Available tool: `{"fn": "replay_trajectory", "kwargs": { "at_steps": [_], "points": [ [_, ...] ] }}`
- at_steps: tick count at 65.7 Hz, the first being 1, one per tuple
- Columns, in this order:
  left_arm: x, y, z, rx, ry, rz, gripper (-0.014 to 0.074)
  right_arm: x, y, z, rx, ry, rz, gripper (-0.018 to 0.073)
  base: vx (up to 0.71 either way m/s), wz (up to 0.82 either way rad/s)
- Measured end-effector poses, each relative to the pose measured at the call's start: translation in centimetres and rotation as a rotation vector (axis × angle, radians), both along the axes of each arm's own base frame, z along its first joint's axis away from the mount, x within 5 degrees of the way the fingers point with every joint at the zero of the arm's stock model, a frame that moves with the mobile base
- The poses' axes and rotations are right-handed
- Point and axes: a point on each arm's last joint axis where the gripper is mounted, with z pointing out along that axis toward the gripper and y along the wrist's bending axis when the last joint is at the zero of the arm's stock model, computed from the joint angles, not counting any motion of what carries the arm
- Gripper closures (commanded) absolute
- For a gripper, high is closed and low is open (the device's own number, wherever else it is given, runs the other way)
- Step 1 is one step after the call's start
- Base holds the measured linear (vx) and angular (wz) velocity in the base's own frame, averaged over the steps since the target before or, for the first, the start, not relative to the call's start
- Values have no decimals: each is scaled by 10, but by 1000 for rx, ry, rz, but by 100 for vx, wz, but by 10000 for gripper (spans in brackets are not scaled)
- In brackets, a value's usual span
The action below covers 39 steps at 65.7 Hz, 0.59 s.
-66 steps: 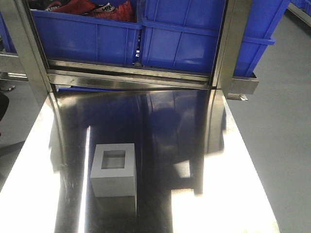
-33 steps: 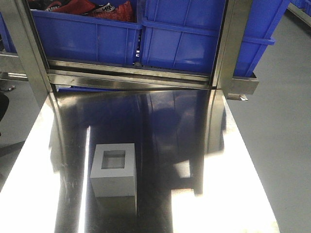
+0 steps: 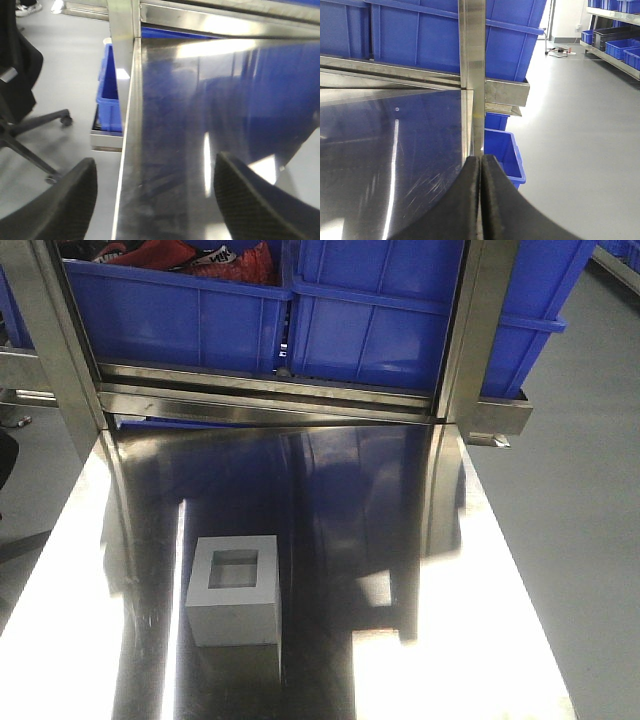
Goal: Sort gray base to blue bin
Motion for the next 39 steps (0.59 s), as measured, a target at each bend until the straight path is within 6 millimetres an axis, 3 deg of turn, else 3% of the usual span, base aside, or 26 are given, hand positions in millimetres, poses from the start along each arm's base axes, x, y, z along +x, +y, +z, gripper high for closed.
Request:
{"fn": "replay_trajectory", "kwargs": {
  "at_steps": [11, 21, 39],
  "points": [
    [11, -8, 26, -58, 0, -40, 125, 0, 0, 0, 0, 0, 0, 568, 0, 0],
    [31, -28, 44, -97, 45, -179, 125, 0, 0, 0, 0, 0, 0, 568, 0, 0],
    [79, -79, 31, -115, 202, -408, 125, 0, 0, 0, 0, 0, 0, 568, 0, 0]
  ]
}}
